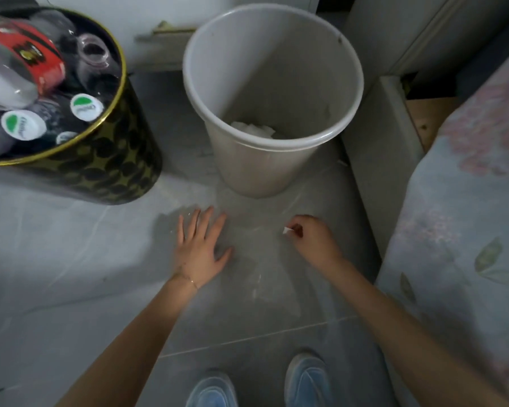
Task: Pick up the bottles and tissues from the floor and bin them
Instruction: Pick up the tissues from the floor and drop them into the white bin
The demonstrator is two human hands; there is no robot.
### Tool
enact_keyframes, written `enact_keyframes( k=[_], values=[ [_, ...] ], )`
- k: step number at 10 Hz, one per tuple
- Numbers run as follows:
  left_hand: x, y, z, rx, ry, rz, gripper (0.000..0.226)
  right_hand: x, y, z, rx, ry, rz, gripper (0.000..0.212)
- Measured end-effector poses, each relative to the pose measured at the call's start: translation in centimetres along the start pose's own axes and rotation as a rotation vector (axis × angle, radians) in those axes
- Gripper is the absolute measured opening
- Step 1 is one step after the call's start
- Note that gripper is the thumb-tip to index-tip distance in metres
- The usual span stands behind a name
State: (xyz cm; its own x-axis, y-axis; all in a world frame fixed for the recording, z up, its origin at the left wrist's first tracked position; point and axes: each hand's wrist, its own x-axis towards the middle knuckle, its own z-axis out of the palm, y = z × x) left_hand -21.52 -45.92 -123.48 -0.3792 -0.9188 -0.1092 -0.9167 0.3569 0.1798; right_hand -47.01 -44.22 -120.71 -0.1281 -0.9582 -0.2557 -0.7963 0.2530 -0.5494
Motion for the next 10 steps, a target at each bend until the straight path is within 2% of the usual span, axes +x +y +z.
enact_keyframes(
  k=[2,3,4,6,7,8,9,10],
  values=[
    [0.5,-1.8,-3.1,0.017,0.082,-0.081,0.071,-0.6,-11.2,-8.0,0.358,0.126,-0.247,0.005],
    [1.4,-2.4,-4.8,-0.013,0.151,-0.107,0.070,-0.6,-15.2,-11.1,0.525,0.084,-0.335,0.008],
    [2.3,-2.3,-6.5,-0.037,0.221,-0.099,0.070,-0.9,-17.9,-13.2,0.553,0.164,-0.403,0.009],
    [4.6,-2.1,-8.7,-0.103,0.324,-0.045,0.064,3.2,-18.6,-14.7,0.681,0.302,-0.285,0.010],
    [5.7,-2.4,-8.5,-0.152,0.420,0.014,0.053,6.3,-17.3,-14.8,0.554,0.385,-0.174,0.012],
    [6.6,-2.6,-7.6,-0.148,0.388,0.032,0.052,8.8,-16.2,-15.3,0.184,0.263,-0.111,0.013],
    [7.1,-2.6,-8.5,-0.096,0.309,0.075,0.054,9.9,-16.4,-16.0,-0.052,0.014,-0.052,0.030],
    [6.9,-2.1,-12.0,-0.079,0.194,0.073,0.056,8.5,-18.1,-16.9,-0.073,0.023,-0.004,0.037]
  ],
)
